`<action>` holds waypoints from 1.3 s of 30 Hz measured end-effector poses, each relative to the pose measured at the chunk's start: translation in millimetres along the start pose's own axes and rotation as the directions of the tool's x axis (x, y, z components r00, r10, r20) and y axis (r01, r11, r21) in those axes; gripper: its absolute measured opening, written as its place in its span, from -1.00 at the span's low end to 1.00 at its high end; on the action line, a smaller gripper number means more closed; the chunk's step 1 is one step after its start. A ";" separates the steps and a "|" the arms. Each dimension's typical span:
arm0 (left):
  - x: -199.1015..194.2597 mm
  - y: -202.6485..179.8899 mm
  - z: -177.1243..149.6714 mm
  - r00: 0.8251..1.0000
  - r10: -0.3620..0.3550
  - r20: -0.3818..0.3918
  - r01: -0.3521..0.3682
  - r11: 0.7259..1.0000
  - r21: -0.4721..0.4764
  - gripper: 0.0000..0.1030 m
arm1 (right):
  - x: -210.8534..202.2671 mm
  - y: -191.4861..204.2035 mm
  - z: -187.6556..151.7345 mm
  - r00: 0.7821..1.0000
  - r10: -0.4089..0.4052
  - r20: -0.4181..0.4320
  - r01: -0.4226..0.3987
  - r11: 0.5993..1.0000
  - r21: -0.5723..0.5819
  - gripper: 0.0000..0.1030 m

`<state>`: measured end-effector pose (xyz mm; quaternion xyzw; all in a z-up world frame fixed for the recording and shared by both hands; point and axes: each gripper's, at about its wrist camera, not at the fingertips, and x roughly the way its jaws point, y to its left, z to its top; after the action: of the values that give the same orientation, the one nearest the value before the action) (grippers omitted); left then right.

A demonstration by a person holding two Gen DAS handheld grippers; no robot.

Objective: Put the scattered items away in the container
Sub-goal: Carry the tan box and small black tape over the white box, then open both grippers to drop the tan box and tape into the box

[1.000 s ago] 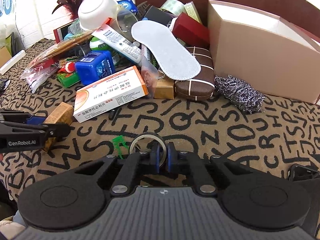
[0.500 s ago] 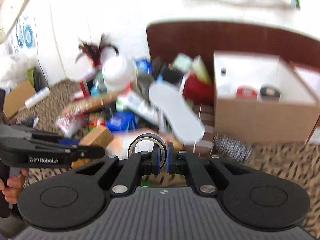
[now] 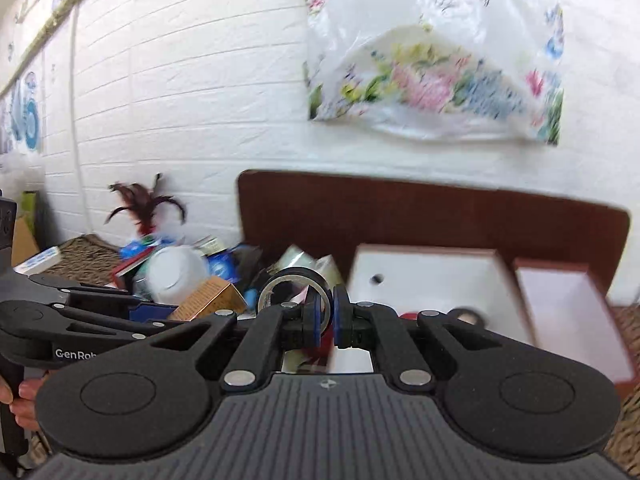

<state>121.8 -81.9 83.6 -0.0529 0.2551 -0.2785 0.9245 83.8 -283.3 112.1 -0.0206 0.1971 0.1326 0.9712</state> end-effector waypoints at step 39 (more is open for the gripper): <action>296.3 12.0 35.7 0.937 0.168 -0.307 -0.186 0.982 -0.029 0.86 | 275.3 -178.6 -69.0 0.795 -0.221 -0.564 0.254 0.967 -0.021 0.24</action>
<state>357.4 -233.9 -19.4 -0.0131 0.4054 -0.1913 0.8938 349.4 -393.1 -60.6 -0.0560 0.4735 -0.0079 0.8790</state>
